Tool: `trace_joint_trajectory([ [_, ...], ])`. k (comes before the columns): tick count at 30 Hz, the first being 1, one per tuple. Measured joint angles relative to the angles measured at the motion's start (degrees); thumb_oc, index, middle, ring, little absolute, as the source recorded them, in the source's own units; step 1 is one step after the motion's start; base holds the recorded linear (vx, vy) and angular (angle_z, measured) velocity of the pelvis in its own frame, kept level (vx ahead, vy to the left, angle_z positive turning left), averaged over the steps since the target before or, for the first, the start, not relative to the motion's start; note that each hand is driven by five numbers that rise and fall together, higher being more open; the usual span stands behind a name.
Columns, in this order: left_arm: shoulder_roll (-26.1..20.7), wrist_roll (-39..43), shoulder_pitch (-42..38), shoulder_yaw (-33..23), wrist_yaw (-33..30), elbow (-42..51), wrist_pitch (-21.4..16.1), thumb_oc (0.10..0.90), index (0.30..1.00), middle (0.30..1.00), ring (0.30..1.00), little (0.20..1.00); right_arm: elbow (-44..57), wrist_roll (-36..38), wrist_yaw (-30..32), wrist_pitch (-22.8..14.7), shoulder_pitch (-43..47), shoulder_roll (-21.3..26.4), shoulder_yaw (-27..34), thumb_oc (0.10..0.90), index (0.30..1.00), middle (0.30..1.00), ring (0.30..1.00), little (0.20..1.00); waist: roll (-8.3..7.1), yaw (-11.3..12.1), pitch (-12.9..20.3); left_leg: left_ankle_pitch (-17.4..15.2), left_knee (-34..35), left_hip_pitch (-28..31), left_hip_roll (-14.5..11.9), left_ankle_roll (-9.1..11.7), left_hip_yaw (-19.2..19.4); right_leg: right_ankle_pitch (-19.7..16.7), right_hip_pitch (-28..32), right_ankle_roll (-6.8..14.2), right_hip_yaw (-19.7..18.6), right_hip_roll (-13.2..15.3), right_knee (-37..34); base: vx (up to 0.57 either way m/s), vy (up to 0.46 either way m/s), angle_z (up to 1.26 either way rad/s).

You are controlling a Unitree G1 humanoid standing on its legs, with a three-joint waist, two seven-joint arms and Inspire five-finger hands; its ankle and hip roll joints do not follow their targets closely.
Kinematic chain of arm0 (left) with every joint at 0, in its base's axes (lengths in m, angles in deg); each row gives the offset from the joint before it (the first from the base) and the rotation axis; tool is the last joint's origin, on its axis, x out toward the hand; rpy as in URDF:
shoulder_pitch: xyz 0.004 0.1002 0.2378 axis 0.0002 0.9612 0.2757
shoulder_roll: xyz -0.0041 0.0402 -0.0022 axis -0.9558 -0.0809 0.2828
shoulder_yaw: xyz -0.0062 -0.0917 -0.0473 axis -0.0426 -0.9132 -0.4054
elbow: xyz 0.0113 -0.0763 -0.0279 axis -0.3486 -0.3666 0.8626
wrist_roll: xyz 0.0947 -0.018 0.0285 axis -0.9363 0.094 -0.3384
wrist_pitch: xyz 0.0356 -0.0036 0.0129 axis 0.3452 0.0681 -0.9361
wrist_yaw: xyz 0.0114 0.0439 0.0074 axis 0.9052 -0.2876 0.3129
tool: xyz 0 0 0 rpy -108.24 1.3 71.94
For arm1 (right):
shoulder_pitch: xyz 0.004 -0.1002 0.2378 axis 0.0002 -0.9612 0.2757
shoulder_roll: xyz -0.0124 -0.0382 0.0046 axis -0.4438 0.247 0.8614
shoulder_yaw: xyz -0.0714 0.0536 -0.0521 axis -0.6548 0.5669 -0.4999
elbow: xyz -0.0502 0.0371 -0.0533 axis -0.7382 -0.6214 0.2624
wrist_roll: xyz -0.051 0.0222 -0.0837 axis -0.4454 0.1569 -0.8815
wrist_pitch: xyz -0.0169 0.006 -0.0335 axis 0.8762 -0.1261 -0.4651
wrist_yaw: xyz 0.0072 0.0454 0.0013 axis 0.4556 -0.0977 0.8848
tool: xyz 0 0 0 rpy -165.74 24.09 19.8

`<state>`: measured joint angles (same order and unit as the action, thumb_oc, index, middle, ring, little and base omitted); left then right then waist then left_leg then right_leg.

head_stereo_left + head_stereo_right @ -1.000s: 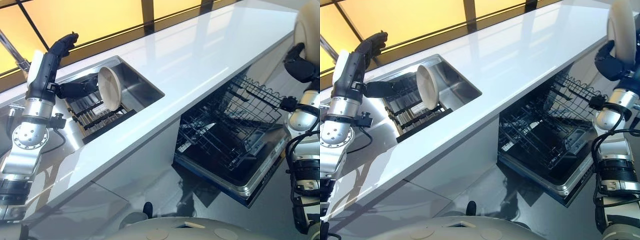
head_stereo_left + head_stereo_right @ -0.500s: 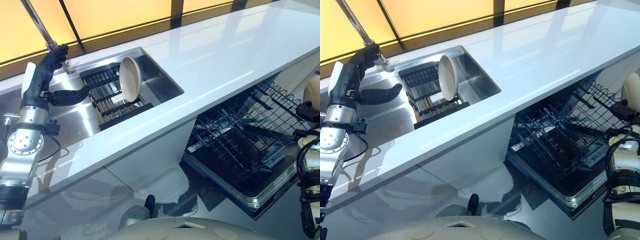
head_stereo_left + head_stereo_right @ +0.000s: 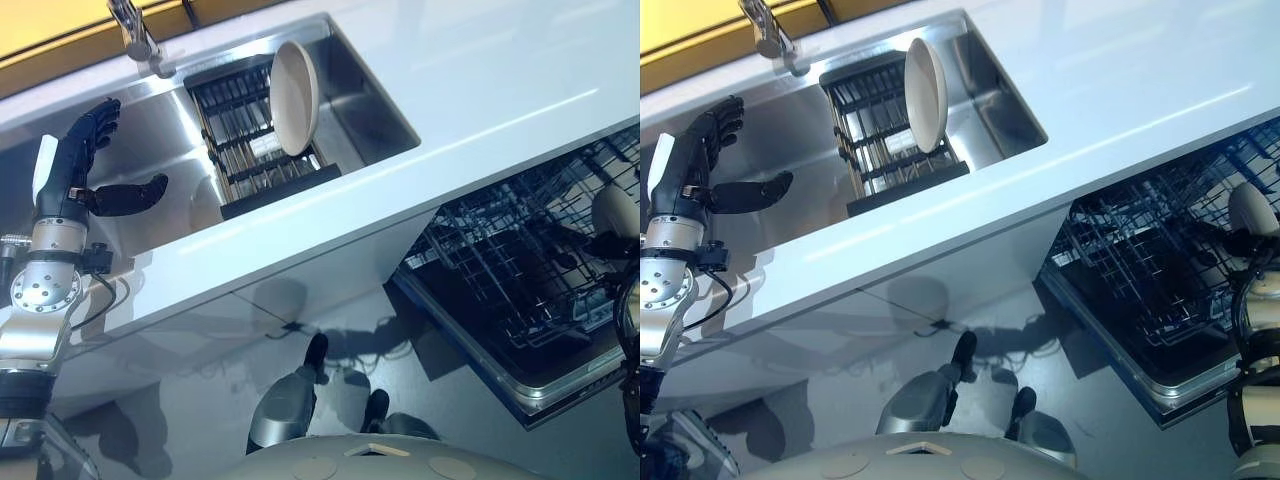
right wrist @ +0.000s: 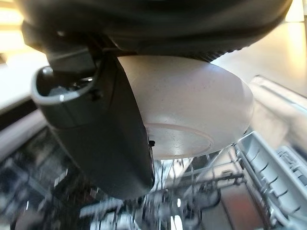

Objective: Pick up plates and place into dishwasher.

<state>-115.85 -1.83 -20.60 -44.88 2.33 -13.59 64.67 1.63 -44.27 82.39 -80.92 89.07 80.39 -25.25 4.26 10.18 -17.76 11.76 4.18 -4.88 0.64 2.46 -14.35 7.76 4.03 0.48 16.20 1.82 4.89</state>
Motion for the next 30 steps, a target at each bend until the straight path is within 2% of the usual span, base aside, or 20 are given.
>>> trace_joint_trajectory([
  [4,-0.4,0.0,-0.7,0.0,-0.6,0.2,0.0,0.8,0.9,0.9,0.9,0.9,0.0,-1.4,-3.1,-0.4,4.3,1.5,-4.4,0.1,0.3,0.3,0.3,0.2,-0.28,1.2,-2.3,0.1,-0.8,-2.0,-0.4,0.3,0.3,2.0,-3.9,-0.6,-0.1,0.3,4.9,-0.08,-0.06,-0.04],
  [8,-0.4,0.0,-1.6,0.4,-0.6,0.4,0.0,0.8,0.9,0.9,0.9,0.9,0.0,-1.3,-5.1,0.1,6.7,2.0,-5.7,0.1,0.3,0.3,0.3,0.2,-0.46,1.5,-2.6,0.2,-1.0,-2.6,-0.5,0.4,0.3,2.5,-4.9,-0.8,-0.1,0.3,6.2,-0.01,-0.041,0.01],
  [11,-0.6,0.0,-2.3,0.4,-0.6,1.4,-0.1,0.8,0.9,0.9,0.9,0.9,-1.0,-0.9,-7.1,2.1,7.1,2.1,-5.7,0.1,0.3,0.3,0.3,0.2,-0.97,1.8,-2.9,0.2,-1.2,-2.6,-0.6,0.4,0.4,2.5,-4.8,-0.8,-0.1,0.2,6.2,0.01,-0.034,0.02],
  [16,-1.0,0.2,-3.8,0.4,0.5,2.0,-0.1,0.8,0.9,0.9,0.9,0.9,-8.1,0.3,-9.3,5.6,8.0,2.0,-5.5,0.116,0.314,0.314,0.314,0.216,-1.77,2.4,-3.4,0.2,-1.9,-2.6,-0.5,0.5,0.4,2.6,-4.6,-0.8,-0.1,0.2,6.7,0.01,-0.037,0.02],
  [17,-1.3,0.3,-4.0,0.4,0.8,2.0,-0.1,0.8,0.9,0.9,0.9,0.9,-9.7,0.4,-9.6,5.8,8.3,1.9,-5.5,0.418,0.573,0.573,0.573,0.518,-1.82,2.5,-3.4,0.2,-2.0,-2.6,-0.5,0.5,0.4,2.6,-4.6,-0.8,-0.1,0.2,6.8,0.03,-0.047,0.01],
  [18,-1.6,0.4,-4.3,0.6,1.6,2.0,-0.1,0.8,0.9,0.9,0.9,0.9,-10.6,1.1,-9.8,5.6,8.4,1.9,-5.5,0.8,0.9,0.9,0.9,0.9,-1.86,2.5,-3.4,0.2,-2.2,-2.6,-0.5,0.5,0.4,2.6,-4.6,-0.8,-0.1,0.2,7.1,0.0,0.0,0.0],
  [25,-2.4,0.4,-4.7,0.6,4.5,3.2,-0.3,0.8,0.9,0.9,0.9,0.9,-10.7,1.4,-11.7,6.9,8.5,0.8,-5.5,0.8,0.9,0.9,0.9,0.9,-1.86,2.7,-3.4,0.1,-2.9,-2.3,-0.6,0.5,0.4,2.6,-4.5,-0.9,-0.2,0.3,7.9,0.0,0.01,-0.01],
  [30,-2.4,0.4,-4.7,0.6,5.9,3.2,-0.3,0.8,0.9,0.9,0.9,0.9,-9.7,2.5,-12.3,7.2,6.8,-3.9,-5.5,0.8,0.9,0.9,0.9,0.9,-1.86,2.9,-3.4,-0.3,-2.7,-1.2,-0.5,0.7,1.1,2.6,-3.7,-0.9,-0.9,0.4,8.1,0.02,0.064,-0.06],
])
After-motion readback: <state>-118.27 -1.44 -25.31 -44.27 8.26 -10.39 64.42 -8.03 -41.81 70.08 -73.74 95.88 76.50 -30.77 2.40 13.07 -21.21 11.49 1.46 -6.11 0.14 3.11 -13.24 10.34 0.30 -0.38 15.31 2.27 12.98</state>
